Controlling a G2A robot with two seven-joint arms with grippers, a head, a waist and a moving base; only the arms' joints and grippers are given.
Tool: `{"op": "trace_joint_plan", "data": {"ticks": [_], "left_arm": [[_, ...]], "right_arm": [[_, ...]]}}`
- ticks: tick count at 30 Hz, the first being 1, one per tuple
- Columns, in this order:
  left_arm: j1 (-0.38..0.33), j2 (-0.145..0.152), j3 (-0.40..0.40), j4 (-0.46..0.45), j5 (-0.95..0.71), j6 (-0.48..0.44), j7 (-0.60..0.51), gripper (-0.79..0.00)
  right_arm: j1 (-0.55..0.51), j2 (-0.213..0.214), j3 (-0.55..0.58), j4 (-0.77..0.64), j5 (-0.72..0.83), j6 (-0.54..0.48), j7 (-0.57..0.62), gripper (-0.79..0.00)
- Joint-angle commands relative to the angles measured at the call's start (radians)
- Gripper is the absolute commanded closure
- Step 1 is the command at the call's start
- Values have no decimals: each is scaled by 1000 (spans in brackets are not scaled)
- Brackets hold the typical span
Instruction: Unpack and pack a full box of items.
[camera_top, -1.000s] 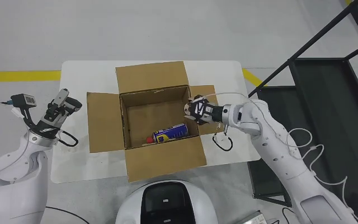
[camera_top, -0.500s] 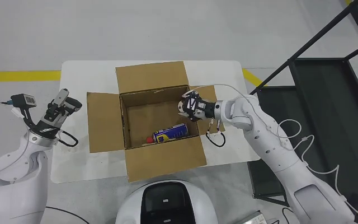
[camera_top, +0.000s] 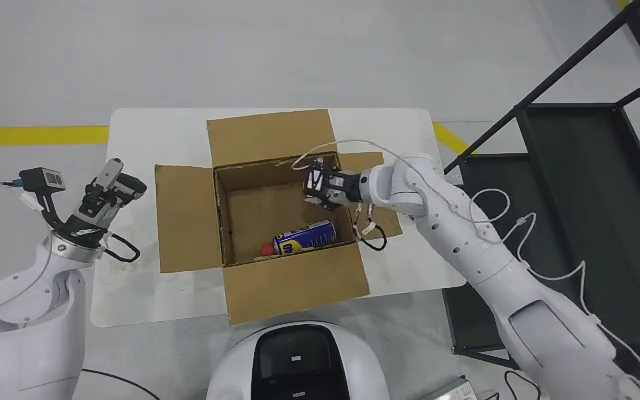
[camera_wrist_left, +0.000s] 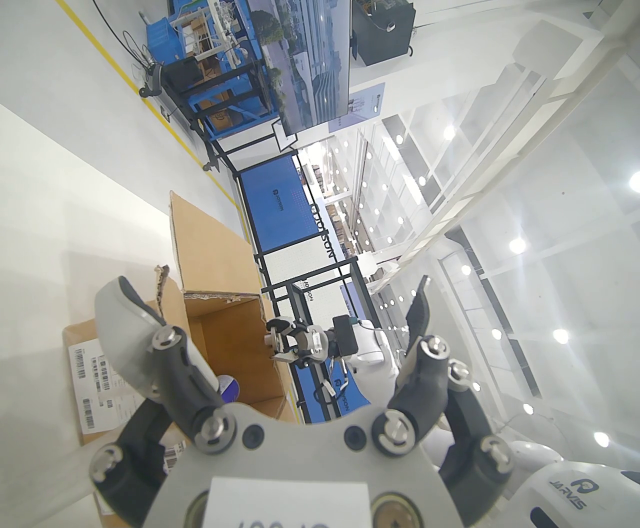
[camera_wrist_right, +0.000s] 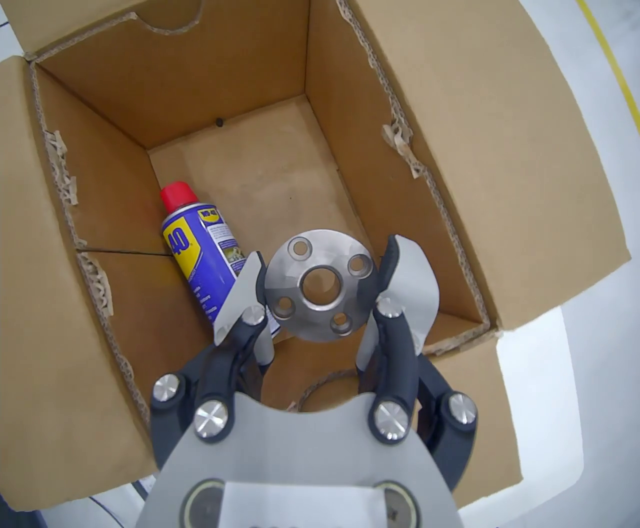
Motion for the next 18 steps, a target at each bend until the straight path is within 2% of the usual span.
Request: {"op": "trace_joint_plan", "data": {"ticks": [1, 9, 18], "left_arm": [[0, 0, 0, 0, 0, 0, 0, -785], [0, 0, 0, 0, 0, 0, 0, -785], [0, 0, 0, 0, 0, 0, 0, -785]], "right_arm": [[72, -32, -78, 60, 4, -4, 7, 0], [229, -167, -301, 343, 5, 25, -29, 0], [294, -282, -413, 576, -17, 64, -49, 0]]}}
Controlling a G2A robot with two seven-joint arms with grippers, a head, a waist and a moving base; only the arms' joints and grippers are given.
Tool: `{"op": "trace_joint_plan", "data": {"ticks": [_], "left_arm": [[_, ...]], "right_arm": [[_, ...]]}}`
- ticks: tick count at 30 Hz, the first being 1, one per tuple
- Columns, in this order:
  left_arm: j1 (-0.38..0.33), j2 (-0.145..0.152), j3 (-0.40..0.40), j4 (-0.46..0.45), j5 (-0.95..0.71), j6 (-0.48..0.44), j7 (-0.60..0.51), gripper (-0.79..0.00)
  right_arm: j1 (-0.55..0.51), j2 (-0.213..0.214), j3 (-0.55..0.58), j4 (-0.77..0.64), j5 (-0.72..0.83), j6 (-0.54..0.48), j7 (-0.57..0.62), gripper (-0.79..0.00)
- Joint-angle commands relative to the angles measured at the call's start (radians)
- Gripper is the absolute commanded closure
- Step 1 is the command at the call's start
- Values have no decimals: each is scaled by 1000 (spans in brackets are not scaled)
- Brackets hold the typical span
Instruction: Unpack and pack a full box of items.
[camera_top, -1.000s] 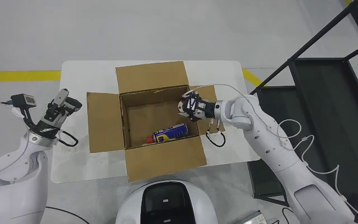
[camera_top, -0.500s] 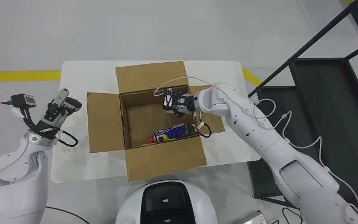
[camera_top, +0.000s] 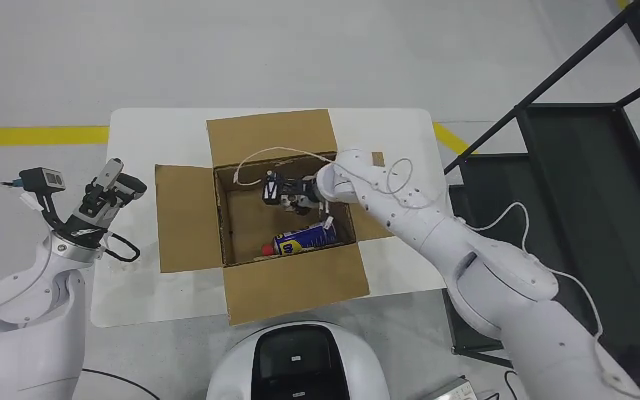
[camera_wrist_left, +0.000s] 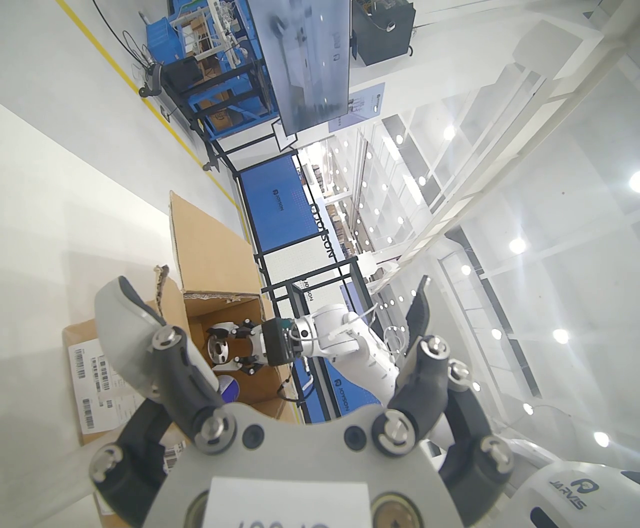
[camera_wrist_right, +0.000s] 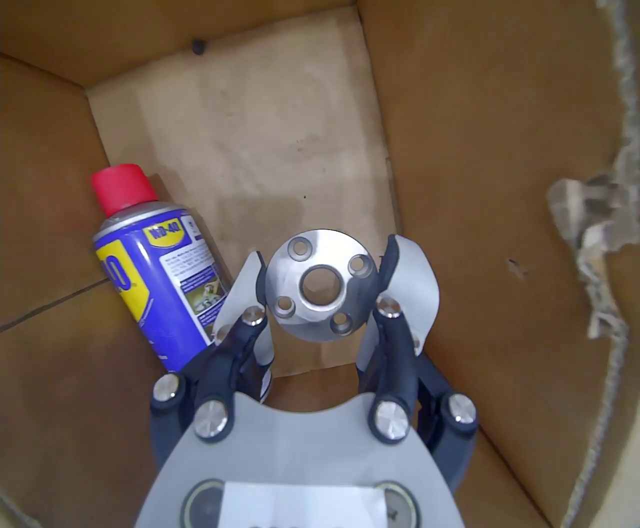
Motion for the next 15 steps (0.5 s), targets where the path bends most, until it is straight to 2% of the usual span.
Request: {"op": "trace_joint_plan", "data": {"ticks": [1, 5, 6, 7, 9, 10, 11, 15], "left_arm": [[0, 0, 0, 0, 0, 0, 0, -785], [0, 0, 0, 0, 0, 0, 0, -785], [0, 0, 0, 0, 0, 0, 0, -785], [0, 0, 0, 0, 0, 0, 0, -785], [0, 0, 0, 0, 0, 0, 0, -785], [0, 0, 0, 0, 0, 0, 0, -785], [0, 0, 0, 0, 0, 0, 0, -785], [0, 0, 0, 0, 0, 0, 0, -785]], "right_arm": [[11, -22, -15, 51, -9, 17, 6, 0], [24, -59, -37, 125, -13, 26, 6, 0], [26, -68, -40, 140, -12, 24, 0, -46], [28, -75, -43, 156, -13, 20, -5, -108], [32, -89, -49, 183, -16, 14, -17, -360], [33, -96, -54, 194, -23, 4, -22, -600], [36, -102, -57, 205, -28, -1, -29, -785], [44, -115, -48, 248, -22, -17, -92, -785]]}}
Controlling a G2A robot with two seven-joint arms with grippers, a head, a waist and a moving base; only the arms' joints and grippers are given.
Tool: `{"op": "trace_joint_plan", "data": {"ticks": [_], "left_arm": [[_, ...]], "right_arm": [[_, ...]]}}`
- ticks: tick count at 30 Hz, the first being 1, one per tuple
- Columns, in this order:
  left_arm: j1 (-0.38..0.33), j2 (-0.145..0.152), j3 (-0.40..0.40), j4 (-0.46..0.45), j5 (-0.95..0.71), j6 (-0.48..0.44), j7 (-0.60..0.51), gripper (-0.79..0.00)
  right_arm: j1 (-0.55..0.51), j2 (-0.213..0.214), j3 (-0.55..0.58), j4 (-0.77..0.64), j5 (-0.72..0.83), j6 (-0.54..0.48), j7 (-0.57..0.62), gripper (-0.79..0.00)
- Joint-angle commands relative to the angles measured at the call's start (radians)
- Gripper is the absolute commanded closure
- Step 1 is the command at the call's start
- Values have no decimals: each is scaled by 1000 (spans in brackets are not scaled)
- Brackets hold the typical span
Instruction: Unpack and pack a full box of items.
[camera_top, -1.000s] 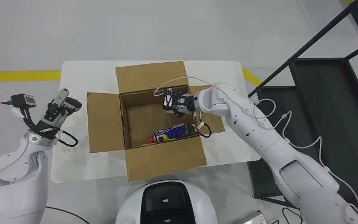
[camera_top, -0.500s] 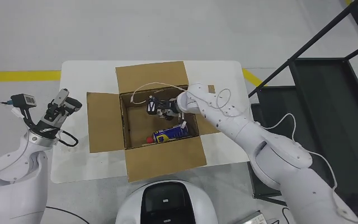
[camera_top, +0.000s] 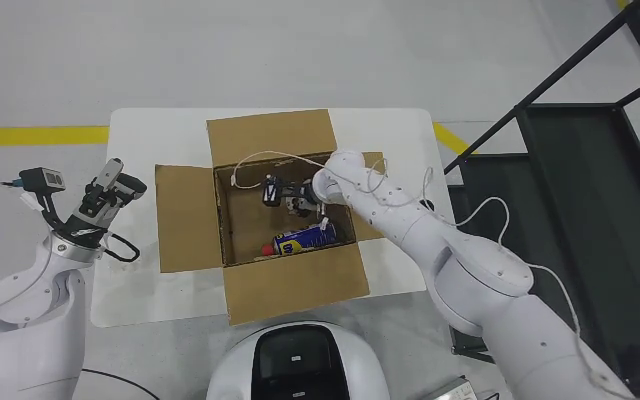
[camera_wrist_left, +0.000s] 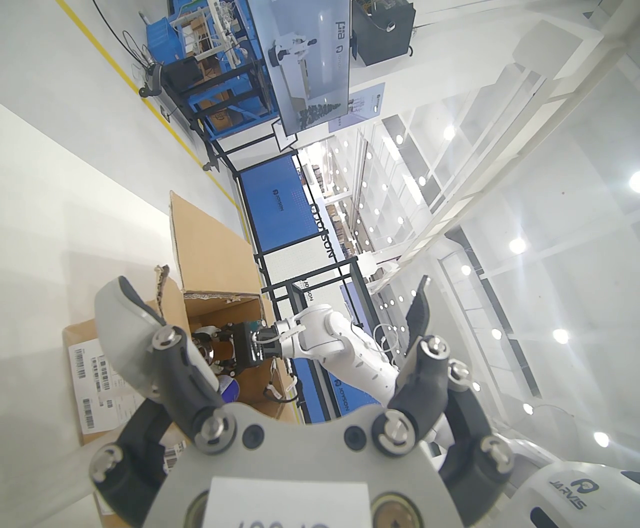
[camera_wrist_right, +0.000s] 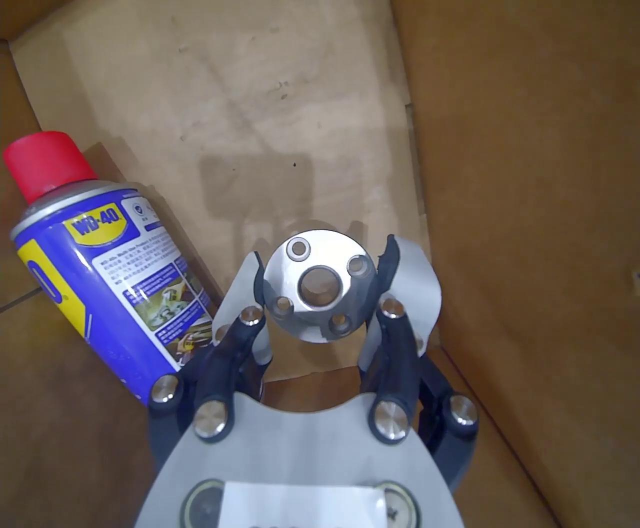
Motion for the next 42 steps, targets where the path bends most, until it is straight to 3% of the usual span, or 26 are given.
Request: {"op": "trace_joint_plan", "data": {"ticks": [1, 7, 14, 18, 22, 25, 29, 34, 42], "left_arm": [[0, 0, 0, 0, 0, 0, 0, -785], [0, 0, 0, 0, 0, 0, 0, -785], [0, 0, 0, 0, 0, 0, 0, -785], [0, 0, 0, 0, 0, 0, 0, -785], [0, 0, 0, 0, 0, 0, 0, -785], [0, 0, 0, 0, 0, 0, 0, -785], [0, 0, 0, 0, 0, 0, 0, -785], [0, 0, 0, 0, 0, 0, 0, -785], [0, 0, 0, 0, 0, 0, 0, -785]], "right_arm": [[4, -1, 12, 15, 7, -12, -52, -785], [5, 45, 71, -4, -7, -130, -292, -785], [-89, 178, 202, -230, -108, -138, -441, -785], [-233, 281, 353, -472, -145, -91, -385, -785], [-516, 394, 614, -860, -141, -21, -200, -785], [-713, 444, 788, -1081, -103, 11, -92, -785], [-888, 477, 967, -1203, -53, 27, -68, -785], [-1031, 495, 1113, -1239, -32, 58, -146, -785], [-1059, 498, 1137, -1239, -37, 46, -174, -785]]}}
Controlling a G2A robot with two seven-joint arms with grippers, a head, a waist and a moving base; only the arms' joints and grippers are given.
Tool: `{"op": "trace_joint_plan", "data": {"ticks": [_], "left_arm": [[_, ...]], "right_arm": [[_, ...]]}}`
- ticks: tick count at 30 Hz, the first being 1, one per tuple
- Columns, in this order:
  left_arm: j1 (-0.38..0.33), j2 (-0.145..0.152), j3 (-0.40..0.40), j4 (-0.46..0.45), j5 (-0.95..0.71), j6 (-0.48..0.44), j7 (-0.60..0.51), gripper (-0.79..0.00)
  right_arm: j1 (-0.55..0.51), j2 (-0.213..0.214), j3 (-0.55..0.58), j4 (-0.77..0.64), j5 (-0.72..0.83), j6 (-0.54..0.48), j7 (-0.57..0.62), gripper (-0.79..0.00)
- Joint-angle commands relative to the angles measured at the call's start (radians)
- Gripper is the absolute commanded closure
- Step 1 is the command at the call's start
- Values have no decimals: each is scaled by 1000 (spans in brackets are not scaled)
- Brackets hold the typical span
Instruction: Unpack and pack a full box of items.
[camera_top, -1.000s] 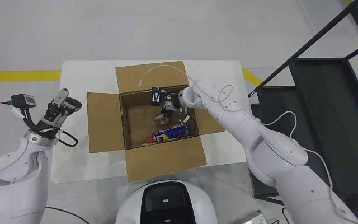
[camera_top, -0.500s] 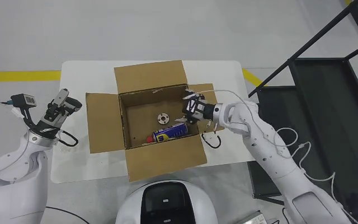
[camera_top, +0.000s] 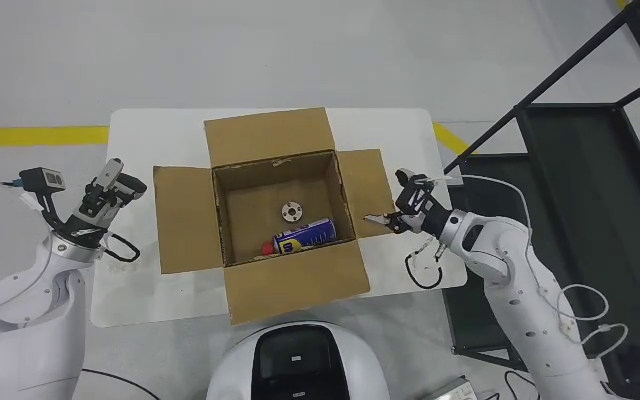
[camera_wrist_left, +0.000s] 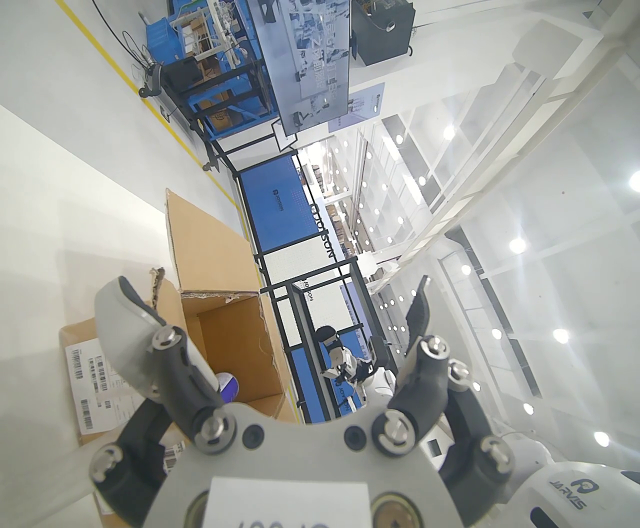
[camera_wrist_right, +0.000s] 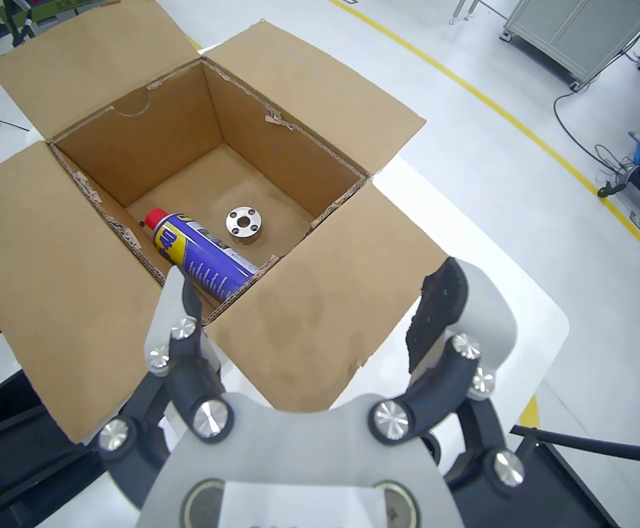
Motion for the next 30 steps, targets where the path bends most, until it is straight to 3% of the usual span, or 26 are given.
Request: {"op": "trace_joint_plan", "data": {"ticks": [1, 7, 10, 16, 25, 30], "left_arm": [[0, 0, 0, 0, 0, 0, 0, -785], [0, 0, 0, 0, 0, 0, 0, -785], [0, 0, 0, 0, 0, 0, 0, -785], [0, 0, 0, 0, 0, 0, 0, -785], [0, 0, 0, 0, 0, 0, 0, -785], [0, 0, 0, 0, 0, 0, 0, -785]], "right_arm": [[0, 0, 0, 0, 0, 0, 0, -785], [0, 0, -10, -8, -11, 2, 10, -785], [1, 0, 8, 11, -5, 52, 10, -785], [-16, 11, 111, 129, -27, 117, 83, -785], [57, 14, 93, 369, 30, 47, 97, -785], [101, 10, 48, 453, -26, 111, 132, -785]]}}
